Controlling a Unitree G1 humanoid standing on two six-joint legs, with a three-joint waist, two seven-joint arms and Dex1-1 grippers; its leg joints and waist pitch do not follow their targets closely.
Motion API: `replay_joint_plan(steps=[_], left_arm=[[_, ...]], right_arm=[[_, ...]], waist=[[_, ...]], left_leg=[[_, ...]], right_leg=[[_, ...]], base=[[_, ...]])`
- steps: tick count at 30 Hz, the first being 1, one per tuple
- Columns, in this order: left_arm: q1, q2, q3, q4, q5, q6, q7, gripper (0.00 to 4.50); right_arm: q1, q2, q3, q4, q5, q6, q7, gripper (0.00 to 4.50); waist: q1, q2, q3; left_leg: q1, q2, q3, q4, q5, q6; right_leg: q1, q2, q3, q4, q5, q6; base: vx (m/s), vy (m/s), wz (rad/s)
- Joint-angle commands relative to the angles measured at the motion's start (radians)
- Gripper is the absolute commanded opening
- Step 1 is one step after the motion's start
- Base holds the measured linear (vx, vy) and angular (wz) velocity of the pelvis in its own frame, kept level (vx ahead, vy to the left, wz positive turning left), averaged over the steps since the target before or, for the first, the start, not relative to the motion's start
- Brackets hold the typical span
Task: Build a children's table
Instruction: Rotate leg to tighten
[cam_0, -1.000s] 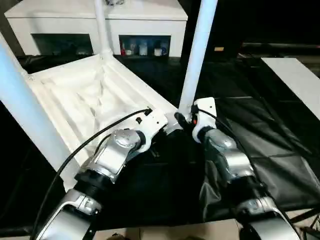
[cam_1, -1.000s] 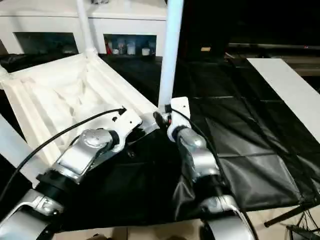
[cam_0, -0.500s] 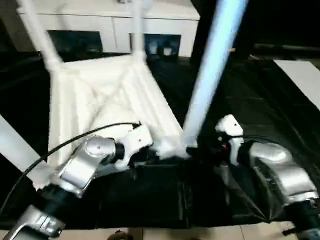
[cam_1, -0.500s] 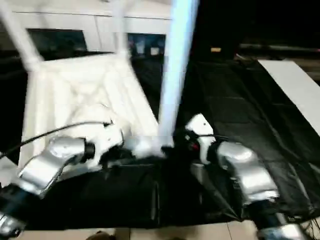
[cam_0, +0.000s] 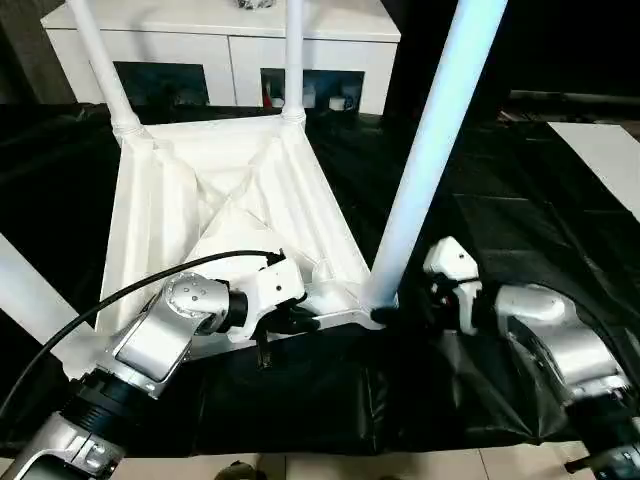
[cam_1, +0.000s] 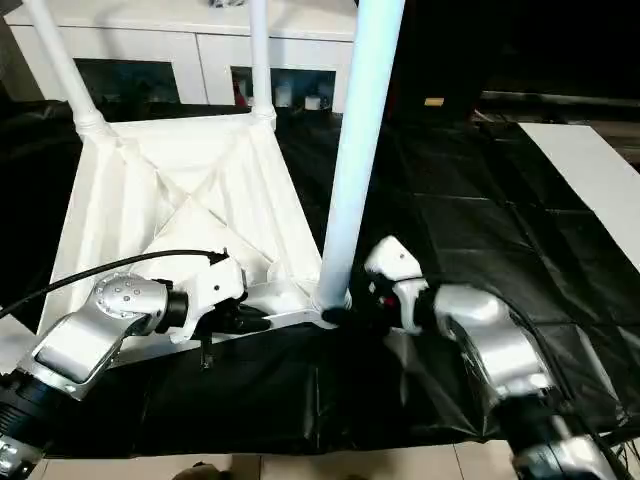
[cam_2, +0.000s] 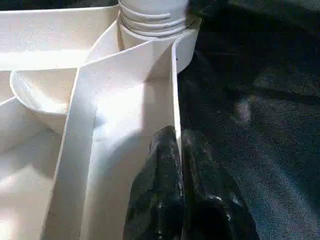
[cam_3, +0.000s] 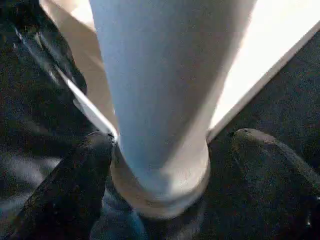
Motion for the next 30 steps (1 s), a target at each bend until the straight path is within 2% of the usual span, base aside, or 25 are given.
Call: replay_joint_plan(steps=[1,14,16,22,23,24,25,26,27,28,29,30], left_arm=[[-0.001,-0.001,-0.010,-0.039,-0.013,-0.003,-0.022,0.00],[0.006,0.012,-0.013,-0.036,-0.010,-0.001,-0.034,0.00],[0.006,0.013,-0.014,-0.033,-0.010,-0.002,-0.035,0.00],[0.000,-0.006,-0.012,-0.024,-0.004,0.018,-0.007,0.00],[-0.002,-0.012,-0.011,-0.020,0.000,0.025,0.005,0.00],[-0.004,-0.017,-0.011,-0.016,0.004,0.030,0.015,0.00],[-0.015,-0.040,-0.002,0.003,0.013,0.049,0.057,0.00],[-0.039,-0.084,0.016,0.046,0.029,0.071,0.134,0.00],[-0.053,-0.107,0.026,0.069,0.037,0.082,0.175,0.00],[-0.053,-0.107,0.026,0.069,0.037,0.082,0.175,0.00],[-0.072,-0.135,0.035,0.099,0.047,0.095,0.224,0.00],[-0.109,-0.188,0.053,0.148,0.060,0.125,0.306,0.00]], right_arm=[[-0.021,-0.001,-0.012,0.020,0.007,-0.004,-0.004,3.76],[-0.010,-0.006,0.002,0.052,-0.002,-0.028,0.053,2.76],[-0.010,-0.009,0.002,0.054,-0.003,-0.029,0.060,2.44],[-0.022,0.011,0.009,0.090,-0.045,-0.021,-0.001,2.20],[-0.026,0.019,0.009,0.103,-0.058,-0.013,-0.029,2.17],[-0.030,0.026,0.009,0.113,-0.068,-0.006,-0.053,2.15],[-0.041,0.056,-0.008,0.147,-0.081,0.019,-0.133,2.13],[-0.056,0.104,-0.037,0.189,-0.087,0.053,-0.242,2.11],[-0.064,0.128,-0.053,0.211,-0.089,0.071,-0.297,2.11],[-0.064,0.128,-0.053,0.211,-0.089,0.071,-0.297,2.09],[-0.074,0.159,-0.071,0.236,-0.094,0.089,-0.369,2.07],[-0.095,0.211,-0.099,0.276,-0.096,0.122,-0.484,2.06]], waist=[[-0.004,0.006,-0.072],[-0.006,0.008,-0.072],[-0.006,0.008,-0.072],[-0.007,0.006,-0.072],[-0.010,0.007,-0.070],[-0.014,0.006,-0.065],[-0.015,0.006,-0.064],[-0.021,0.003,-0.060],[-0.029,0.005,-0.058],[-0.029,0.005,-0.058],[-0.031,-0.002,-0.064],[-0.037,0.005,-0.059]], left_leg=[[0.022,0.055,-0.026,-0.071,-0.185,0.025],[0.020,0.055,-0.026,-0.071,-0.191,0.021],[0.020,0.055,-0.027,-0.071,-0.189,0.023],[0.021,0.055,-0.026,-0.070,-0.186,0.024],[0.021,0.054,-0.026,-0.072,-0.190,0.019],[0.022,0.053,-0.027,-0.074,-0.232,0.007],[0.023,0.053,-0.028,-0.075,-0.247,0.001],[0.025,0.051,-0.028,-0.076,-0.275,-0.011],[0.028,0.047,-0.031,-0.078,-0.306,-0.032],[0.028,0.047,-0.031,-0.078,-0.306,-0.032],[0.030,0.049,-0.037,-0.077,-0.320,-0.043],[0.029,0.045,-0.037,-0.077,-0.332,-0.047]], right_leg=[[0.034,-0.078,0.046,-0.072,-0.120,-0.242],[0.035,-0.078,0.046,-0.072,-0.125,-0.239],[0.035,-0.078,0.046,-0.071,-0.123,-0.241],[0.035,-0.077,0.046,-0.071,-0.116,-0.244],[0.034,-0.077,0.046,-0.072,-0.129,-0.245],[0.032,-0.078,0.045,-0.080,-0.199,-0.235],[0.032,-0.079,0.046,-0.082,-0.229,-0.229],[0.027,-0.079,0.047,-0.089,-0.289,-0.218],[0.023,-0.079,0.045,-0.095,-0.367,-0.199],[0.023,-0.079,0.045,-0.095,-0.367,-0.199],[0.027,-0.082,0.042,-0.098,-0.406,-0.176],[0.017,-0.082,0.044,-0.104,-0.437,-0.160]], base=[[0.000,0.000,0.00],[0.000,0.000,0.00],[0.000,0.000,0.00],[0.000,0.000,0.00],[0.000,0.000,0.00],[0.000,0.000,0.00],[0.000,0.000,0.00],[0.000,0.000,0.00],[0.000,0.000,0.00],[-0.051,-0.002,-0.05],[-0.051,-0.002,-0.05],[0.000,0.000,0.00]])
